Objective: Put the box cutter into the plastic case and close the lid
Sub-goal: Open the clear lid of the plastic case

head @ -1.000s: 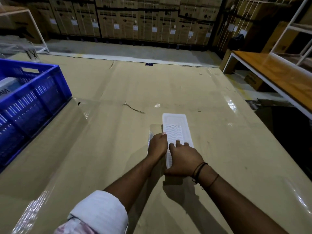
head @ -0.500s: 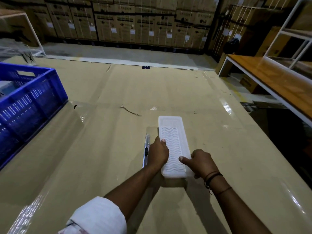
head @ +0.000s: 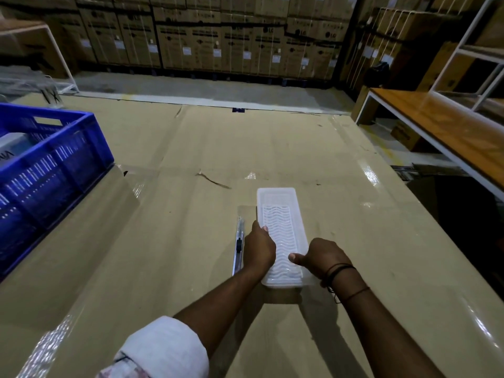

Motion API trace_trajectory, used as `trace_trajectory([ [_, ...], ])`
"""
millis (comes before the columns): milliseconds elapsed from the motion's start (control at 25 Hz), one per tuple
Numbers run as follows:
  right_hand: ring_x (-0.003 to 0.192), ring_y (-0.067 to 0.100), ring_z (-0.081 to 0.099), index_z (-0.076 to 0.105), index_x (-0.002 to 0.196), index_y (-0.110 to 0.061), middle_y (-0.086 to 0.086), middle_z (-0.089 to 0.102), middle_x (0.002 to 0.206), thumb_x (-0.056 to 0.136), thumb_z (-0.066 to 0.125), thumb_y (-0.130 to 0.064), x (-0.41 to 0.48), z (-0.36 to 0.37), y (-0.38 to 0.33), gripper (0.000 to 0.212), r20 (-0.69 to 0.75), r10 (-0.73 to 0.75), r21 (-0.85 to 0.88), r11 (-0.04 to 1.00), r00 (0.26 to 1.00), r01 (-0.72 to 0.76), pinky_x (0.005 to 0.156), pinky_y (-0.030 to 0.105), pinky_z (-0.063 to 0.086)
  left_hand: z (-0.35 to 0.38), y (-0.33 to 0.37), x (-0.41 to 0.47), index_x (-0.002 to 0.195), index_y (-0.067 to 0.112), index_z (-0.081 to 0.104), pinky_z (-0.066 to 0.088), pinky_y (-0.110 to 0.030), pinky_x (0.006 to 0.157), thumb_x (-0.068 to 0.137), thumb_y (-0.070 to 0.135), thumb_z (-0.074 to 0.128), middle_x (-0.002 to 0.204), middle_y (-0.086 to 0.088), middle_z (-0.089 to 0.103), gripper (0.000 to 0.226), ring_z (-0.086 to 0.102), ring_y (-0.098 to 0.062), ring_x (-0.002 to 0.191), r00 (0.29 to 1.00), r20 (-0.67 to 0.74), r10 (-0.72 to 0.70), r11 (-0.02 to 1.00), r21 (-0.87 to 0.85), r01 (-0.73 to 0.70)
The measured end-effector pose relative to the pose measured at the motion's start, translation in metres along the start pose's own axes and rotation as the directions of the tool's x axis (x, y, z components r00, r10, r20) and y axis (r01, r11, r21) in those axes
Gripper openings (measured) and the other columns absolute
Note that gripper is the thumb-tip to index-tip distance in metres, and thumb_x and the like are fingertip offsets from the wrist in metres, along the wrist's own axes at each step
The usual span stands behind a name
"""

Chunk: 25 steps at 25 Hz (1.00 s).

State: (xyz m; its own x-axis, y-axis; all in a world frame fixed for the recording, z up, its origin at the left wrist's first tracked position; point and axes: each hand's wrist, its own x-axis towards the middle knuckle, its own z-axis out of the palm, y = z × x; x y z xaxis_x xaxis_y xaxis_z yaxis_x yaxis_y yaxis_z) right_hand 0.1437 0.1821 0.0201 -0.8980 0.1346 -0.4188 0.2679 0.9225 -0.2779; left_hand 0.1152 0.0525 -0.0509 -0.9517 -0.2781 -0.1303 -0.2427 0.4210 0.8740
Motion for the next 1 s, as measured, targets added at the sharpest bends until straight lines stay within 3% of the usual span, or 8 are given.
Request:
trace_trajectory([
  [200,0.098,0.035,0.071,0.050,0.089,-0.010,0.007,0.058,0.083,0.090,0.066,-0.051,-0.001,-0.006,-0.007,0.043,0.054,-0.021,-0.045,0.999,0.998,0.024,0.063,0.033,0.049,-0.001,0.000,0.001,0.129,0.010,0.055,0.046,-0.026,0.083,0.109,0.023,0.034,0.125,-0.010,0.069,0.032,0.066,-0.025,0.112,1.000,-0.021,-0.009,1.000,0.003,0.009],
  [400,0.065,0.024,0.063,0.050,0.086,-0.011,0.008,0.061,0.086,0.085,0.072,-0.051,0.004,-0.014,-0.003,0.046,0.073,0.005,-0.077,0.997,0.997,0.001,0.073,0.037,0.057,0.001,0.007,-0.002,0.133,0.010,0.050,0.044,-0.021,0.072,0.109,0.022,0.034,0.127,-0.008,0.067,0.032,0.066,-0.023,0.113,1.000,-0.007,-0.003,1.000,0.023,0.003],
  [520,0.066,0.026,0.064,0.049,0.095,-0.007,0.008,0.060,0.076,0.080,0.081,-0.042,0.020,-0.023,-0.004,0.049,0.097,0.010,0.069,0.998,0.995,-0.016,0.065,0.039,0.059,0.001,0.006,-0.002,0.132,0.009,0.050,0.042,-0.020,0.064,0.109,0.022,0.034,0.125,-0.009,0.068,0.031,0.066,-0.025,0.111,1.000,-0.007,0.005,0.999,0.040,-0.005],
  [640,0.063,0.026,0.063,0.059,0.097,-0.002,0.011,0.064,0.080,0.081,0.080,-0.040,0.041,-0.028,-0.015,0.046,-0.039,-0.013,0.144,0.989,0.999,0.018,0.063,0.039,0.059,0.000,0.003,0.000,0.130,0.008,0.051,0.044,-0.027,0.075,0.108,0.021,0.033,0.125,-0.011,0.068,0.031,0.066,-0.026,0.110,1.000,-0.005,0.018,0.999,0.034,-0.017],
  [760,0.050,0.022,0.058,0.053,0.073,-0.006,0.011,0.062,0.069,0.080,0.082,-0.037,0.054,-0.037,-0.025,0.043,-0.008,-0.004,0.134,0.991,1.000,0.005,0.043,0.028,0.046,0.001,0.001,0.000,0.128,0.009,0.051,0.041,-0.026,0.075,0.108,0.021,0.033,0.124,-0.011,0.068,0.030,0.066,-0.025,0.109,0.999,-0.008,0.033,0.999,0.040,-0.033],
  [840,0.047,0.023,0.058,0.049,0.068,-0.006,0.011,0.059,0.061,0.082,0.081,-0.036,0.058,-0.039,-0.028,0.046,0.051,0.027,0.112,0.993,0.998,-0.032,0.039,0.025,0.041,0.002,0.000,0.001,0.128,0.008,0.051,0.041,-0.026,0.075,0.108,0.021,0.034,0.123,-0.012,0.068,0.029,0.066,-0.026,0.108,0.999,-0.010,0.040,0.998,0.042,-0.040],
  [920,0.057,0.026,0.062,0.051,0.070,-0.005,0.012,0.062,0.070,0.085,0.078,-0.037,0.058,-0.038,-0.032,0.044,0.055,0.028,0.039,0.999,0.998,-0.030,0.044,0.027,0.045,0.001,0.000,0.001,0.128,0.007,0.052,0.042,-0.025,0.075,0.108,0.020,0.034,0.123,-0.013,0.068,0.030,0.067,-0.027,0.109,0.999,-0.014,0.045,0.998,0.044,-0.044],
  [1000,0.084,0.030,0.068,0.061,0.090,-0.002,0.015,0.067,0.092,0.088,0.073,-0.038,0.056,-0.035,-0.038,0.038,0.022,-0.019,-0.057,0.998,1.000,0.020,0.066,0.032,0.055,0.000,-0.003,0.002,0.129,0.007,0.052,0.043,-0.025,0.077,0.108,0.020,0.034,0.124,-0.012,0.068,0.031,0.067,-0.026,0.111,0.999,-0.019,0.040,0.998,0.040,-0.039],
])
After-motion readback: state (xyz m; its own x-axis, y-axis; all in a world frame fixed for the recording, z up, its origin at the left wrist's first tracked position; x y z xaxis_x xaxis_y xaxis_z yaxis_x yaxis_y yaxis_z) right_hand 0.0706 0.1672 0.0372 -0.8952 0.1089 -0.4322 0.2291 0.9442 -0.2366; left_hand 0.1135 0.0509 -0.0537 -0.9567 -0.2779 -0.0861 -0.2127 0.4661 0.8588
